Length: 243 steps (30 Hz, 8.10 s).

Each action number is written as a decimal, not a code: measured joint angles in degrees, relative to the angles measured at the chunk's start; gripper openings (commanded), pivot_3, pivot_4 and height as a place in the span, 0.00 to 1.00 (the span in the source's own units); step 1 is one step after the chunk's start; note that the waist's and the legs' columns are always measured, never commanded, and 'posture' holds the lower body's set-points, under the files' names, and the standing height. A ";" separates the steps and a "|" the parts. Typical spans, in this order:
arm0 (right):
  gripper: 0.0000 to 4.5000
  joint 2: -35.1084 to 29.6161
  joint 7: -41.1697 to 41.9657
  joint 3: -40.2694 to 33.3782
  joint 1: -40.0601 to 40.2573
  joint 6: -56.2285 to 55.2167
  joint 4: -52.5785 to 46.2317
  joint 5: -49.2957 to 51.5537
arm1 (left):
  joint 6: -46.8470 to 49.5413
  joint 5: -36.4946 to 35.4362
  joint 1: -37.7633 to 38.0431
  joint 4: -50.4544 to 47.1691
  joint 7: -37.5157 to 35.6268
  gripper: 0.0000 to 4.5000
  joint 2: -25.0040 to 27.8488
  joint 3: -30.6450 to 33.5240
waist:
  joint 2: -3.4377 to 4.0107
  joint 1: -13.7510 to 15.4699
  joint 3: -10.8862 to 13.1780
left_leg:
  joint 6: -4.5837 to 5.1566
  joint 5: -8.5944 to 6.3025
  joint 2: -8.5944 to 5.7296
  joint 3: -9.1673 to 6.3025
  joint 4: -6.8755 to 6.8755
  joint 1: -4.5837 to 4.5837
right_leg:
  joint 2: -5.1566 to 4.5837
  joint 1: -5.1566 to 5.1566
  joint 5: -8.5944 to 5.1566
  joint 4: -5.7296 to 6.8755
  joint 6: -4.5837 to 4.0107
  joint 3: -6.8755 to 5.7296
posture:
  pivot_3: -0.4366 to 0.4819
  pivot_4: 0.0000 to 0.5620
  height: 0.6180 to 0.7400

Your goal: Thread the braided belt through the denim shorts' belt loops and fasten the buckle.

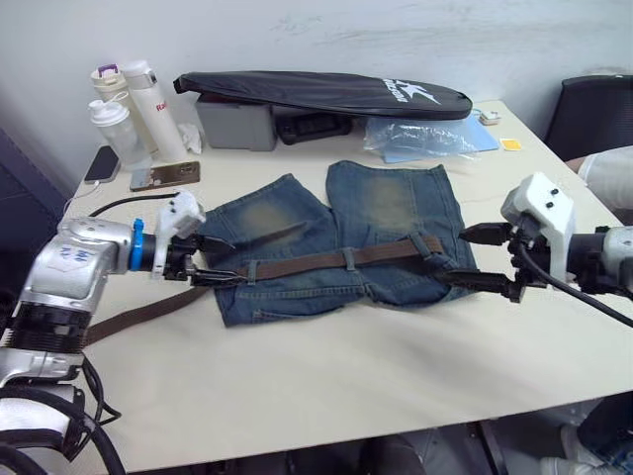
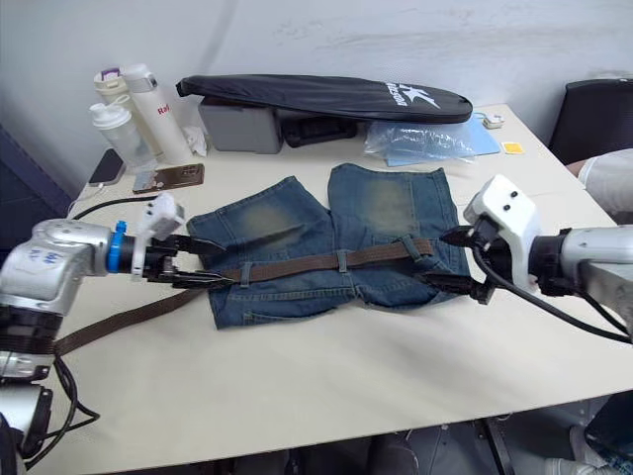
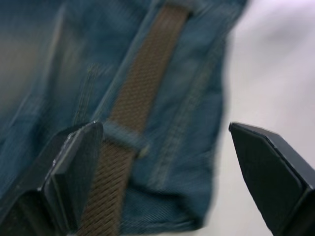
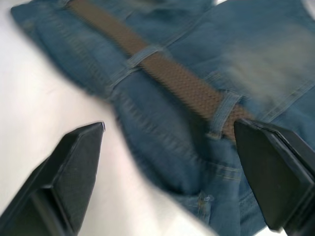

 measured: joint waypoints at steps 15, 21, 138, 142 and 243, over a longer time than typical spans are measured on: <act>0.99 17.73 -9.82 7.16 -12.49 -2.10 24.82 -11.79 | 14.61 2.71 -6.58 4.35 12.46 1.00 -7.09 -3.59 | 0.00 -0.28 -0.01 | -0.03 0.12 -0.28 -0.04 0.36 -0.21 | -0.18 -0.58 -0.01 0.97 -0.01 0.25 | 0.48 0.27 0.03; 0.99 18.90 -11.20 10.43 -12.74 -9.22 34.24 -19.94 | 15.80 2.49 -5.54 1.28 12.69 1.00 -7.21 -3.70 | 0.11 -0.30 -0.10 | -0.03 0.22 -0.27 -0.03 1.22 -0.92 | -0.25 -1.02 -0.01 1.68 -0.02 0.43 | 0.48 0.27 0.03; 0.12 23.66 6.98 0.11 -4.35 -16.63 32.26 -14.63 | 20.98 -6.83 -5.67 1.01 5.50 0.03 -6.88 -0.89 | -0.04 -0.31 -0.73 | 1.36 0.66 -0.20 -0.22 2.17 -2.10 | -0.15 -1.99 -0.11 3.26 -0.75 1.72 | 0.48 0.27 0.03; 0.12 20.82 12.44 0.24 1.69 -27.61 21.12 -15.48 | 8.59 -6.71 0.60 -5.18 -2.24 0.03 -3.39 -1.81 | -0.05 -0.28 -0.72 | 1.32 0.65 -0.23 -0.22 2.20 -2.10 | -0.15 -1.91 -0.12 3.12 -0.75 1.68 | 0.48 0.27 0.03; 0.00 13.30 -4.48 21.20 1.24 -9.74 9.65 -20.28 | 16.79 1.38 4.80 -10.77 26.30 0.00 -14.26 -4.59 | -0.50 1.13 -2.12 | 3.31 -1.00 0.54 -0.33 3.08 -1.78 | 1.05 -1.57 -2.05 3.37 -2.83 3.61 | 0.48 0.27 0.03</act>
